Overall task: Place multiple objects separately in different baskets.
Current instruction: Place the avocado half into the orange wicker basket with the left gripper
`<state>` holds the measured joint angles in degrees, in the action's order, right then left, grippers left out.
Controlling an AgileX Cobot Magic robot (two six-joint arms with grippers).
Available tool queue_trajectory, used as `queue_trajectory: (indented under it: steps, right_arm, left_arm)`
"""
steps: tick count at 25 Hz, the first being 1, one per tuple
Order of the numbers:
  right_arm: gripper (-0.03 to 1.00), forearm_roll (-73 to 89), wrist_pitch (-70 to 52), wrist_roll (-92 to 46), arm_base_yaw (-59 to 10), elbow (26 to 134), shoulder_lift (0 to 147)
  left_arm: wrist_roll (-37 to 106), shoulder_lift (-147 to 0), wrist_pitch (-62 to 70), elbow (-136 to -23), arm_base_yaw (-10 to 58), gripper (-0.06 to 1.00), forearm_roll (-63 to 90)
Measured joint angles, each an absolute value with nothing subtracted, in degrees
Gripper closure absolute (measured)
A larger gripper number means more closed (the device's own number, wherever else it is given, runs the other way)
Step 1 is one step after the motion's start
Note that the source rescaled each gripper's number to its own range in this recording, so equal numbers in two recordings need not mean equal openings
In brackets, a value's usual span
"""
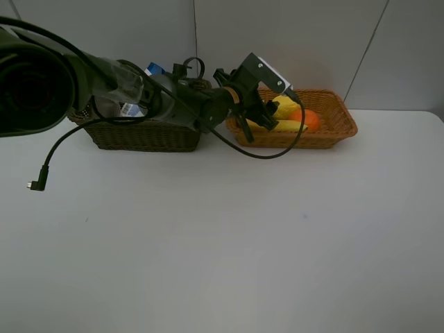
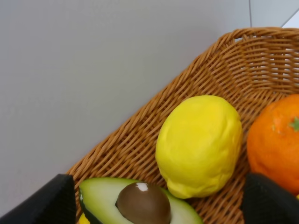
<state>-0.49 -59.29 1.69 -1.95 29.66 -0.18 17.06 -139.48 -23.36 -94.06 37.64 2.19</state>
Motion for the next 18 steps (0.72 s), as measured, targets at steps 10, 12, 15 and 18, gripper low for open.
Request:
queue_trajectory:
  steps: [10, 12, 15, 18]
  right_arm:
    - [-0.03, -0.5, -59.3, 1.7, -1.9, 29.7, -0.2]
    - [-0.03, -0.5, -59.3, 1.7, -1.9, 29.7, -0.2]
    - [-0.03, -0.5, -59.3, 1.7, -1.9, 29.7, -0.2]
    - [-0.03, -0.5, -59.3, 1.7, -1.9, 29.7, -0.2]
  left_arm:
    - [17.1, -137.9, -21.5, -94.1, 37.7, 0.0, 2.0]
    - [17.1, -136.7, -19.6, -94.1, 37.7, 0.0, 2.0]
    - [17.1, -134.7, -15.0, -94.1, 37.7, 0.0, 2.0]
    - [17.0, -132.1, -8.6, -94.1, 37.7, 0.0, 2.0]
